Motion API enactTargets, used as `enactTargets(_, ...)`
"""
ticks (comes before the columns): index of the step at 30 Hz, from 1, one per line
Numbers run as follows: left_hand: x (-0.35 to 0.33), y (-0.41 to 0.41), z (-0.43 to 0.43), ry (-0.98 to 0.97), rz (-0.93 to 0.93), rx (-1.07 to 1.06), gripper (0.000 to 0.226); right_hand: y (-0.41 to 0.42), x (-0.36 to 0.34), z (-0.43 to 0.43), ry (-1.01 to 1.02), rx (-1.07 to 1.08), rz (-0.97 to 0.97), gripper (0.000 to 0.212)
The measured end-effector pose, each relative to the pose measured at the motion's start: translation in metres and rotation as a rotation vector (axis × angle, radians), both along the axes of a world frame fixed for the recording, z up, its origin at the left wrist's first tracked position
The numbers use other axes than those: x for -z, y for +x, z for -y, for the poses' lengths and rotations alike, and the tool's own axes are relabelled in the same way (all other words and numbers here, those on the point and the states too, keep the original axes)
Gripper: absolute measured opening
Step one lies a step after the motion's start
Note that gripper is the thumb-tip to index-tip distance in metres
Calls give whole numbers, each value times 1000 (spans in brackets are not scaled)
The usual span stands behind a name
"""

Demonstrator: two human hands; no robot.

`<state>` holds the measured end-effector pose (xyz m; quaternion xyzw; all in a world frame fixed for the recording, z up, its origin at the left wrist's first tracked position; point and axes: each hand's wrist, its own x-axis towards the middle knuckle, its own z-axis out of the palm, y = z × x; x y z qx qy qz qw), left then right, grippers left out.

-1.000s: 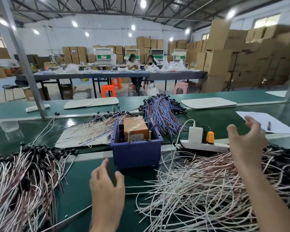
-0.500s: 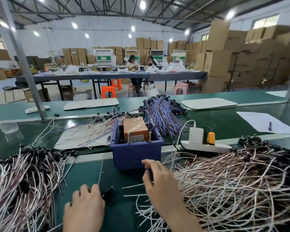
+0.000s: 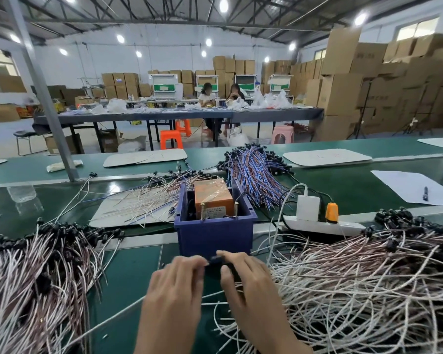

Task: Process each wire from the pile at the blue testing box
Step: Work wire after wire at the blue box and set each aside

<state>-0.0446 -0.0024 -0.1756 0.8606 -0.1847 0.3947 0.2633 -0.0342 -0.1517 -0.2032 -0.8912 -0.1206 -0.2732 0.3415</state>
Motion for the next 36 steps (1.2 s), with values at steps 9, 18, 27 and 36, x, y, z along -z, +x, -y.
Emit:
enactTargets(9, 5, -10, 14, -130, -175, 256, 26, -7, -20, -10, 966, -475, -322, 33)
enactTargets(18, 18, 19, -18, 138, 44, -117, 35, 3, -30, 16, 1646, -371, -277, 25)
enactTargets(27, 24, 25, -14, 187, 248, -87, 27, -9, -15, 2, 558, -335, -414, 24)
enactTargets(36, 20, 14, -3, 84, 250, -153, 24, -10, -13, -5, 629, -355, -334, 20)
